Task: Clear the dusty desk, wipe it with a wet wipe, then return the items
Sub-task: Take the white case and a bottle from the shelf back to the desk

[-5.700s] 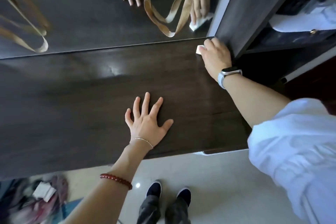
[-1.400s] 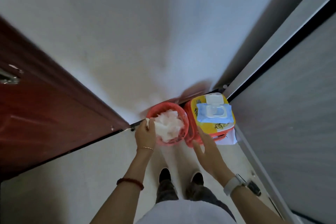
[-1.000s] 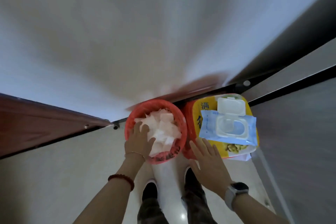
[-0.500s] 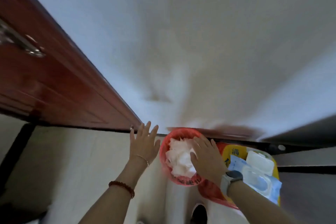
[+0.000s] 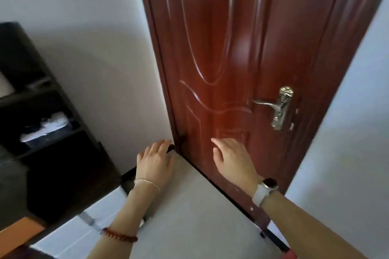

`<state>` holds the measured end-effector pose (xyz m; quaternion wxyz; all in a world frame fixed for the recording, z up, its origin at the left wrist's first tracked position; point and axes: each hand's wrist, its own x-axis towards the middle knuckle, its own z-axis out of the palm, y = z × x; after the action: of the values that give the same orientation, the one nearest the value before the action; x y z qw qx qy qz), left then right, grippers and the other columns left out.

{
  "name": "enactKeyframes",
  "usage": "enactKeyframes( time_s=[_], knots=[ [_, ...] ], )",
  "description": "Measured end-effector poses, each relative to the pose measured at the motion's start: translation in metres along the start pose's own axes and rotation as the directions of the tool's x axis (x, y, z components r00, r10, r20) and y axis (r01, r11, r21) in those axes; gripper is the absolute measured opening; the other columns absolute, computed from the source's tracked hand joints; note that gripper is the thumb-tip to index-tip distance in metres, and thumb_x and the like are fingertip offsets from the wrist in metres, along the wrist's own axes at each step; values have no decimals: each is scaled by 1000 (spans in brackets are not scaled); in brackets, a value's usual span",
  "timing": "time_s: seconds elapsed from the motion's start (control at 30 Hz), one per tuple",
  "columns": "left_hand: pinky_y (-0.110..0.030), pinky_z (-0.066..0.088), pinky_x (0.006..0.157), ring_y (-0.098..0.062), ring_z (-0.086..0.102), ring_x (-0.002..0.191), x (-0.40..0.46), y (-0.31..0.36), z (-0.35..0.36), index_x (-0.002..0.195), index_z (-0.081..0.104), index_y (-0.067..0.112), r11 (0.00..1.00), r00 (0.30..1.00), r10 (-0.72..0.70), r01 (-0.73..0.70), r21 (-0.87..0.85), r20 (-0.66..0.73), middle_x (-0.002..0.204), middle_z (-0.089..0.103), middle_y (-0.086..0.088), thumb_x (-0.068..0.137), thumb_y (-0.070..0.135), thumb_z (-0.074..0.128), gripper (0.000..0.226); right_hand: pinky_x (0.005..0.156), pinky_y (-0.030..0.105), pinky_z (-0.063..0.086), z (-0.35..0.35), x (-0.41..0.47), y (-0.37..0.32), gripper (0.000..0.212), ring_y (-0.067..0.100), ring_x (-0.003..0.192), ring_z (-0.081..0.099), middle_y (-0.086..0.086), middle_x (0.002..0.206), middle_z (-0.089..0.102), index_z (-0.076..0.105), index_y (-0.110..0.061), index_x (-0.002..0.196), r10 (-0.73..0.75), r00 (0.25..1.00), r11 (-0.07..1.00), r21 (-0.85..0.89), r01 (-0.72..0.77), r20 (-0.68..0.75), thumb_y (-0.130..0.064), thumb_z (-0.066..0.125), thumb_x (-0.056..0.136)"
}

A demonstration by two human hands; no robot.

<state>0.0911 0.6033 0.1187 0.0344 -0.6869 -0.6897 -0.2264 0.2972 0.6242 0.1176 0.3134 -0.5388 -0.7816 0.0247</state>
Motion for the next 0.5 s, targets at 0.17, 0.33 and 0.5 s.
enactKeyframes(
  time_s=[0.17, 0.33, 0.5],
  knots=[
    [-44, 40, 90, -34, 56, 107, -22, -148, -94, 120, 56, 13, 974, 952, -210, 223, 36, -221, 120, 60, -11, 86, 25, 51, 37, 83, 42, 48, 56, 56, -142, 37, 31, 97, 61, 9, 102, 68, 60, -6, 117, -236, 972, 965, 112, 235, -2, -19, 45, 85],
    [-43, 37, 93, -29, 50, 115, -69, -262, -139, 127, 50, 16, 888, 842, -444, 460, -23, -305, 126, 55, -8, 90, 24, 51, 38, 85, 44, 47, 127, 78, -239, 37, 33, 98, 59, 11, 106, 66, 56, -7, 123, -353, 931, 916, 239, 324, 90, -17, 46, 89],
    [-45, 39, 95, -28, 50, 116, -81, -335, -149, 125, 51, 15, 824, 767, -556, 559, -93, -320, 125, 55, -8, 90, 22, 50, 36, 97, 32, 38, 188, 105, -301, 38, 21, 119, 48, 4, 128, 54, 45, -13, 133, -433, 866, 882, 316, 350, 248, -19, 42, 96]
  ],
)
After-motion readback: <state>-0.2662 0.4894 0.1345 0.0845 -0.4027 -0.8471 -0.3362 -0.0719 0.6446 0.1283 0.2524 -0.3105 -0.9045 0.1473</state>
